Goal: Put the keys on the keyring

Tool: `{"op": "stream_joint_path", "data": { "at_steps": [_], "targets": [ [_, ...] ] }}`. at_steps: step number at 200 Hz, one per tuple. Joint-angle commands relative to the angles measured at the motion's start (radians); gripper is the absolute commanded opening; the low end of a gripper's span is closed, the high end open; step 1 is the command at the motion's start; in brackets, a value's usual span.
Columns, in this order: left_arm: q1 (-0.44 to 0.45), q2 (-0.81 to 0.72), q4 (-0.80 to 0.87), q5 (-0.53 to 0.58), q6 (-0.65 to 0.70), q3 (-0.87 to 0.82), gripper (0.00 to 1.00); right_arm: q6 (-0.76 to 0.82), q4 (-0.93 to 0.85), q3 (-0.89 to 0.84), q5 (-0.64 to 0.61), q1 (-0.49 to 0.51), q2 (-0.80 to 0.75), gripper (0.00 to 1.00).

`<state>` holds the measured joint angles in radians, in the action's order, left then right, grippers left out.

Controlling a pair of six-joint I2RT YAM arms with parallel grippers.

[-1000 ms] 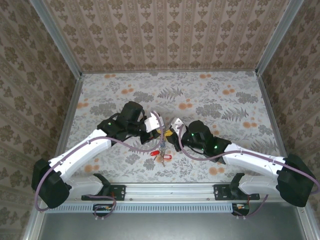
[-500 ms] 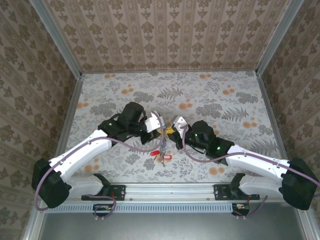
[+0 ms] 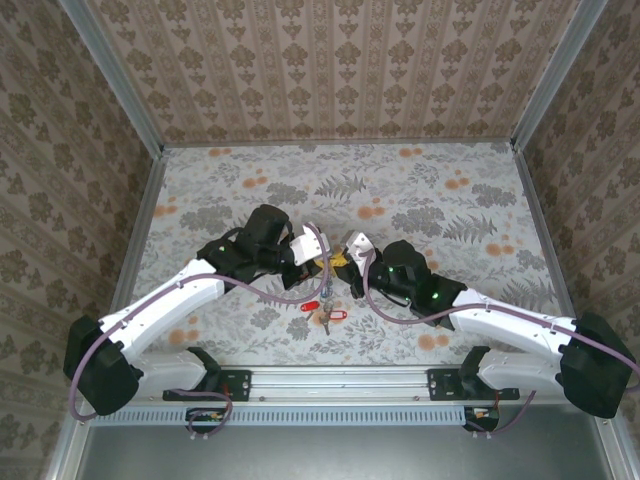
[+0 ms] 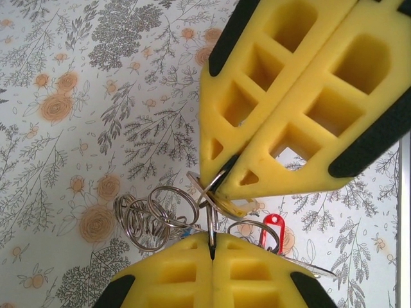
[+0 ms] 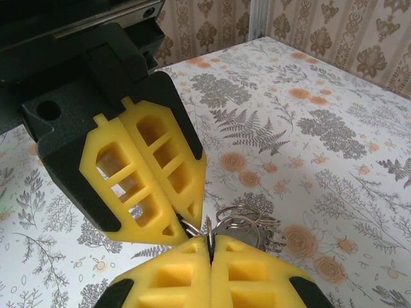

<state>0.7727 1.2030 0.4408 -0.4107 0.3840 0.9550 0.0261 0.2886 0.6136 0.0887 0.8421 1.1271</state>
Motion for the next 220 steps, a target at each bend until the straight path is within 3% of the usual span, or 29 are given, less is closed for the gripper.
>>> {"op": "stream_joint_path", "data": {
  "at_steps": [1,220],
  "targets": [
    [0.007,0.0,-0.03,0.001,-0.025,-0.001,0.0,0.015,-0.005,-0.015,0.014,-0.002,-0.026,0.0],
    [0.012,0.025,-0.029,-0.011,-0.037,0.007,0.0,0.012,0.035,0.01,0.049,-0.002,0.012,0.0]
  ]
}}
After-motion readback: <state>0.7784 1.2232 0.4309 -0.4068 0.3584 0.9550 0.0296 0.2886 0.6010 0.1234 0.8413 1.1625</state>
